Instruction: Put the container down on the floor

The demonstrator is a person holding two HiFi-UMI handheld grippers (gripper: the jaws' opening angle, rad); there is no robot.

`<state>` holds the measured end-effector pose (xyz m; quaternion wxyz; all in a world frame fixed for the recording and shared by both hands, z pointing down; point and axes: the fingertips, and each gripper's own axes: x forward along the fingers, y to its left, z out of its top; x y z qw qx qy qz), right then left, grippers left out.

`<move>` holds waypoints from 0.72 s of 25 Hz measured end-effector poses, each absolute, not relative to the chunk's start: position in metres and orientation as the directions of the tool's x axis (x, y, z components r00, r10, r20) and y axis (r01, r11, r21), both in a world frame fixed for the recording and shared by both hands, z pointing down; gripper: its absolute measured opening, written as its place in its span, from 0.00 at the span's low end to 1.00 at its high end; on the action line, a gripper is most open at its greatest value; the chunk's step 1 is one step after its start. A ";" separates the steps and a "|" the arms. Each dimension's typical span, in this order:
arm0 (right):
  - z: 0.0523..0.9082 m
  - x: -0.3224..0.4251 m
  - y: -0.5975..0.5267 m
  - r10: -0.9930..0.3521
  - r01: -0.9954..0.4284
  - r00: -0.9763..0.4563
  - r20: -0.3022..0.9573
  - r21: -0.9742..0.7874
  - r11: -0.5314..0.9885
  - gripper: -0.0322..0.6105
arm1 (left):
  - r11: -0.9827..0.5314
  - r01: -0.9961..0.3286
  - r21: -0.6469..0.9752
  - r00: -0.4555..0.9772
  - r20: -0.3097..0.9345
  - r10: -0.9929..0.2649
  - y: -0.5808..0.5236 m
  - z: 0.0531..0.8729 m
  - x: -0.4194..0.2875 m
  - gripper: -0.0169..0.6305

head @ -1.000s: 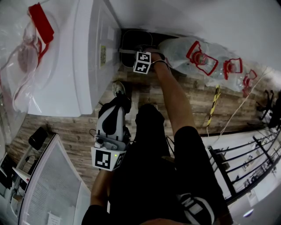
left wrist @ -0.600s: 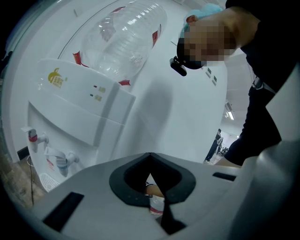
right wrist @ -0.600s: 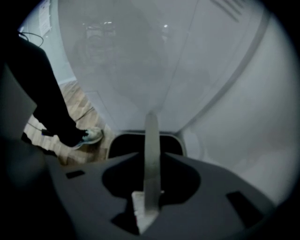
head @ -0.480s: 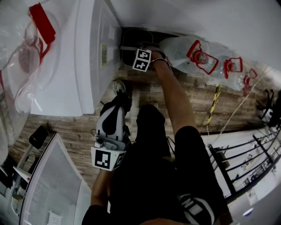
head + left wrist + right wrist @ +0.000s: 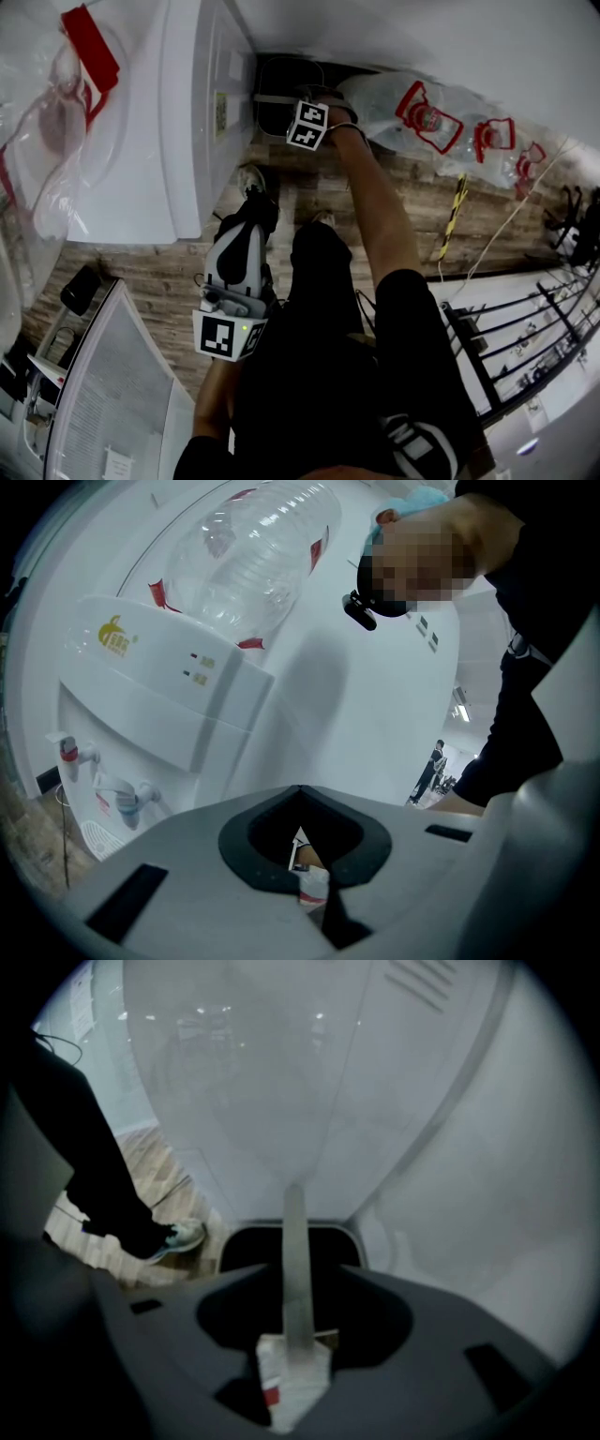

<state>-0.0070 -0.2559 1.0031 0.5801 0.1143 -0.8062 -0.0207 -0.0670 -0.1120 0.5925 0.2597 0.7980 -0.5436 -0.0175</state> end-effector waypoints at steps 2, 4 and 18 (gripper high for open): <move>1.000 -0.005 -0.255 -0.212 -0.161 -0.299 0.930 0.170 0.972 0.34 | -0.273 -0.857 0.437 0.411 0.258 -0.875 -0.112 0.591 -0.067 0.07; 0.996 -0.004 -0.254 -0.216 -0.163 -0.299 0.930 0.173 0.971 0.34 | -0.275 -0.858 0.434 0.413 0.265 -0.871 -0.110 0.590 -0.067 0.07; 0.937 0.003 -0.241 -0.268 -0.192 -0.307 0.913 0.217 0.957 0.34 | -0.283 -0.871 0.401 0.414 0.290 -0.863 -0.098 0.550 -0.071 0.07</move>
